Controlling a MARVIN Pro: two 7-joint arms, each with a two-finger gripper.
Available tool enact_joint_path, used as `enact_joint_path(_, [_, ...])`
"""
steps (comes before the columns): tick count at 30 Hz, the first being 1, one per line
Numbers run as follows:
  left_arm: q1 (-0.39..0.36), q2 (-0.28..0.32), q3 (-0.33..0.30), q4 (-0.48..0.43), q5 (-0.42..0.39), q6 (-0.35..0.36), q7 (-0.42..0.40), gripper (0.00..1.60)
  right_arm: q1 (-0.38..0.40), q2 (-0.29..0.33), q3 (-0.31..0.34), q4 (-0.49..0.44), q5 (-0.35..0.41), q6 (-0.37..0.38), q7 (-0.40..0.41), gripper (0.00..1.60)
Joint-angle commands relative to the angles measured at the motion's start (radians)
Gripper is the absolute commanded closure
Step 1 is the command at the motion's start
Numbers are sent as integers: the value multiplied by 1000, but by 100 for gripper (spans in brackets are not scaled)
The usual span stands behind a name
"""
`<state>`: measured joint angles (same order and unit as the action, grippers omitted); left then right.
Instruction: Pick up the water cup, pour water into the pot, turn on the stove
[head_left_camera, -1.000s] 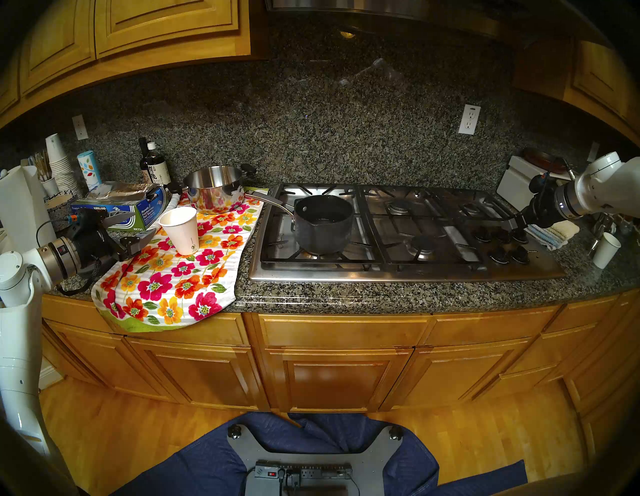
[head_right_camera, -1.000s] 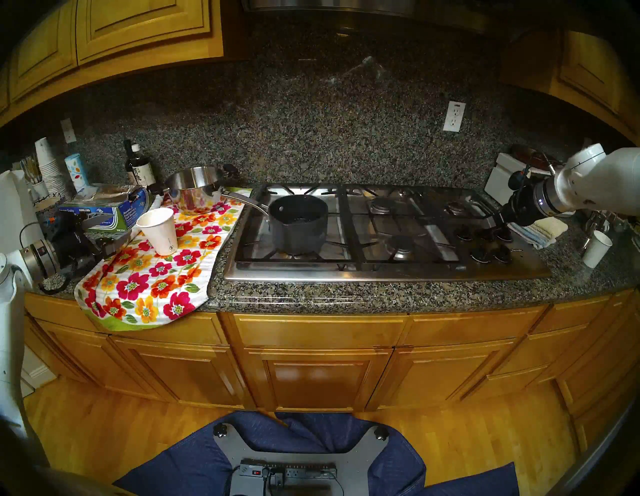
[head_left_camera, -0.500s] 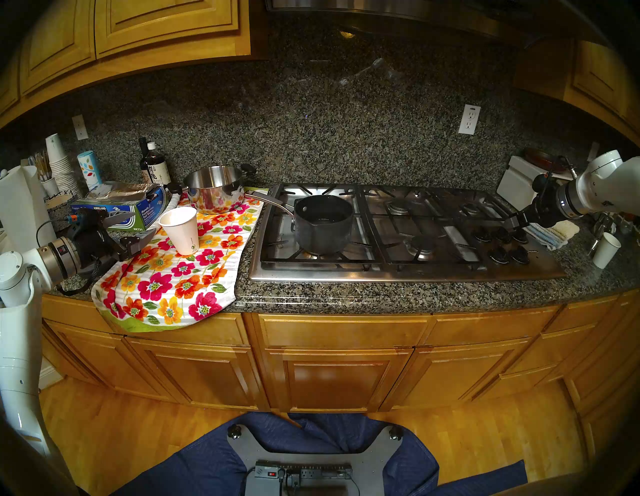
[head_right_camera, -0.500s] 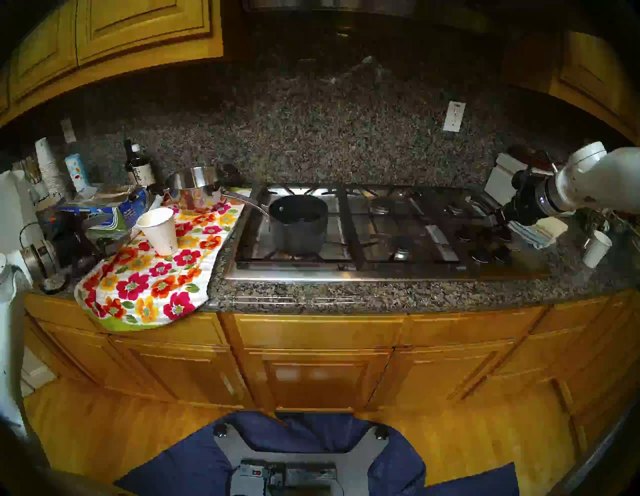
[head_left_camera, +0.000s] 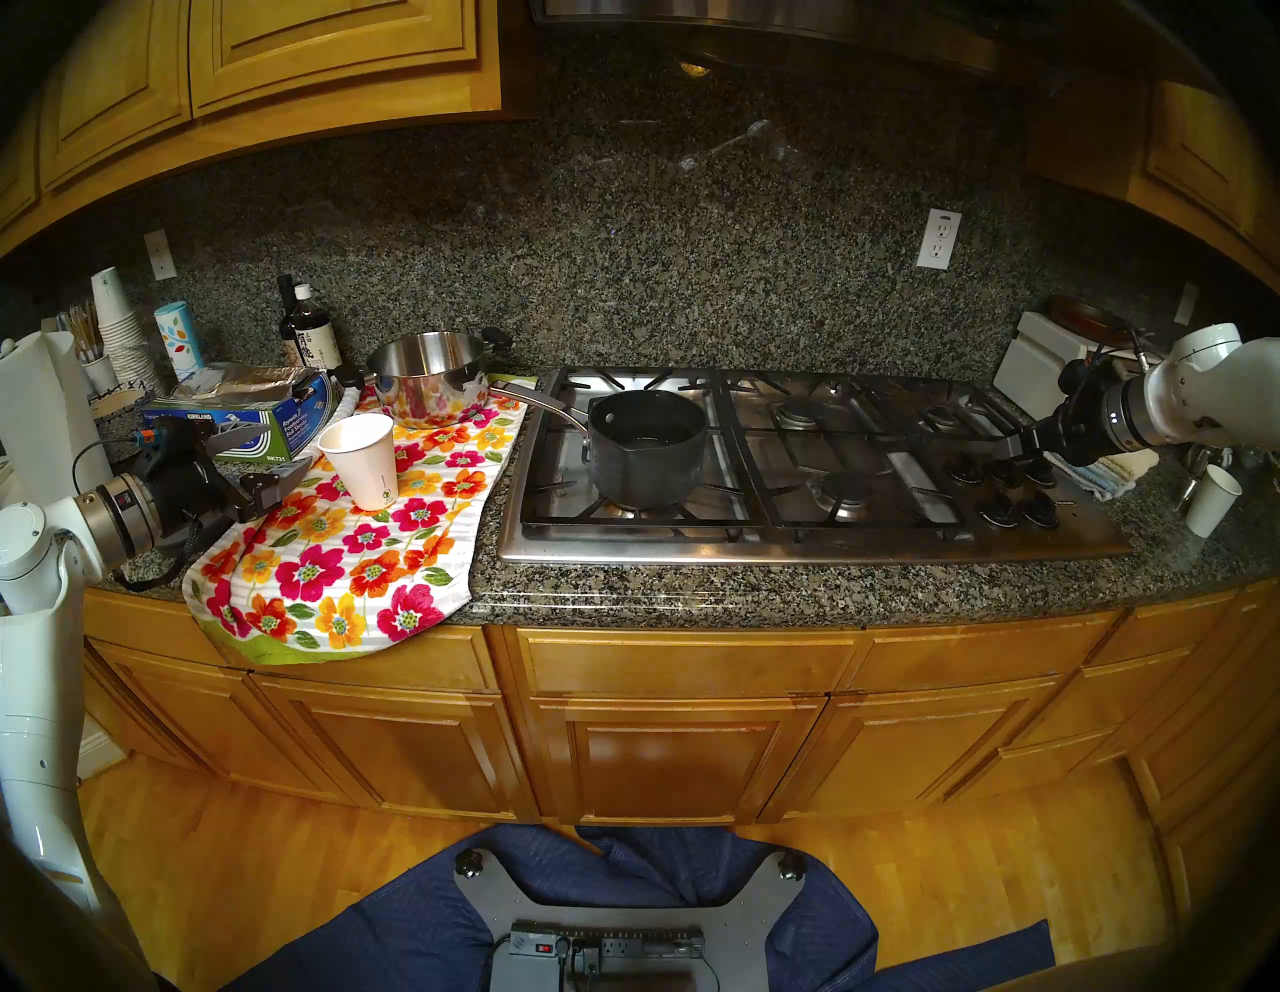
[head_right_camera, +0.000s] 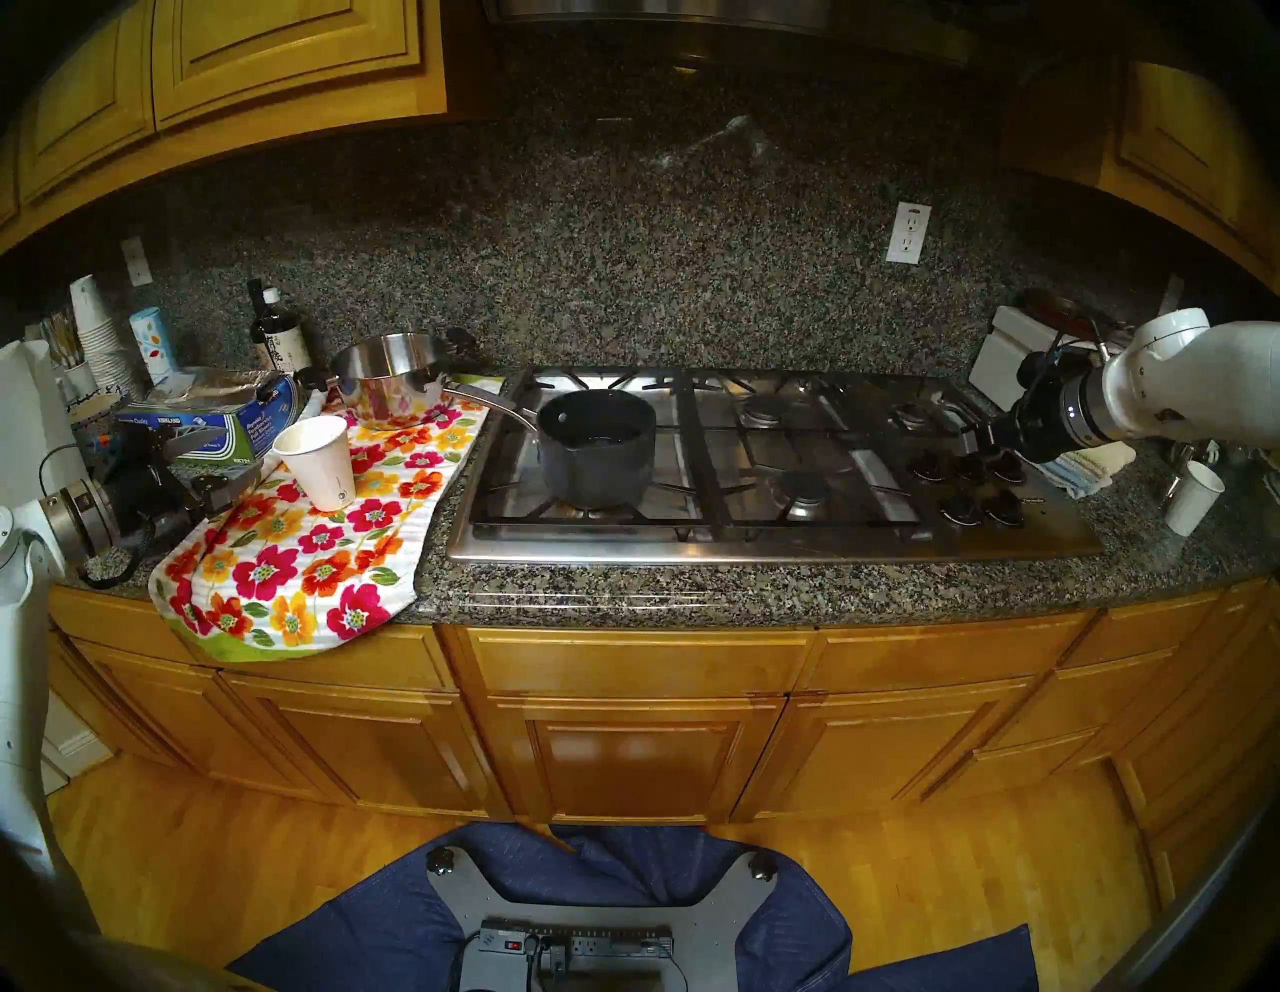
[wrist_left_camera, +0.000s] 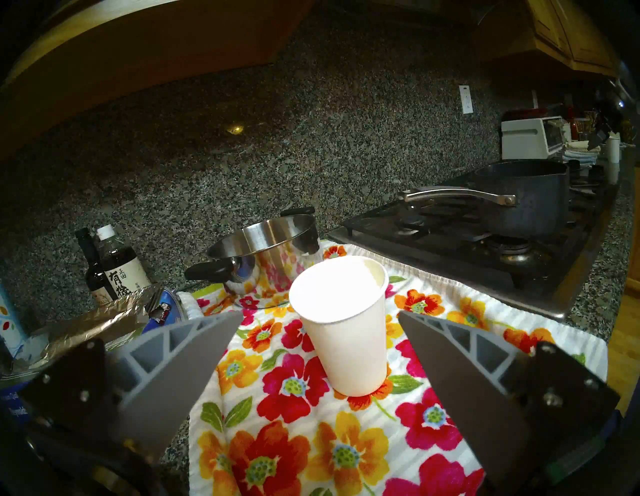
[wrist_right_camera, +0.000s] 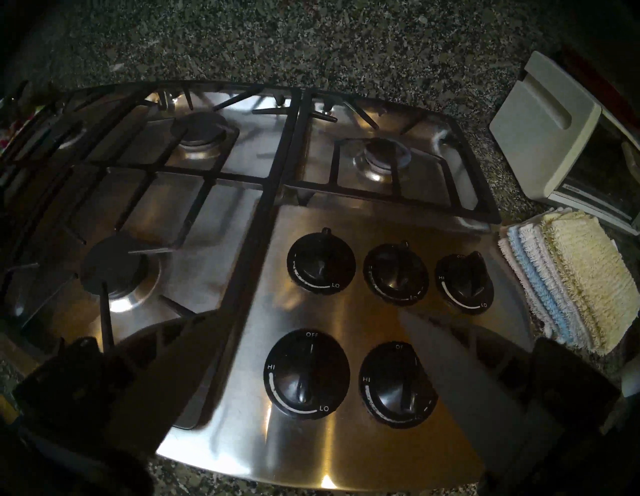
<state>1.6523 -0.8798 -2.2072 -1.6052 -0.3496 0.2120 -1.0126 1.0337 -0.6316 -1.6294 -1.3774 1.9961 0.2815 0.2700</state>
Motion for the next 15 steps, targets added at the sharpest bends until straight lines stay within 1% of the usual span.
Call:
enact_joint_path(1, [-18, 11, -19, -21, -11, -3, -2, 0, -19, -20, 19, -5, -11, -43, -63, 0])
enact_joint_path(15, [-18, 11, -19, -21, -11, -3, -2, 0, -36, -9, 18, -20, -7, -69, -101, 0])
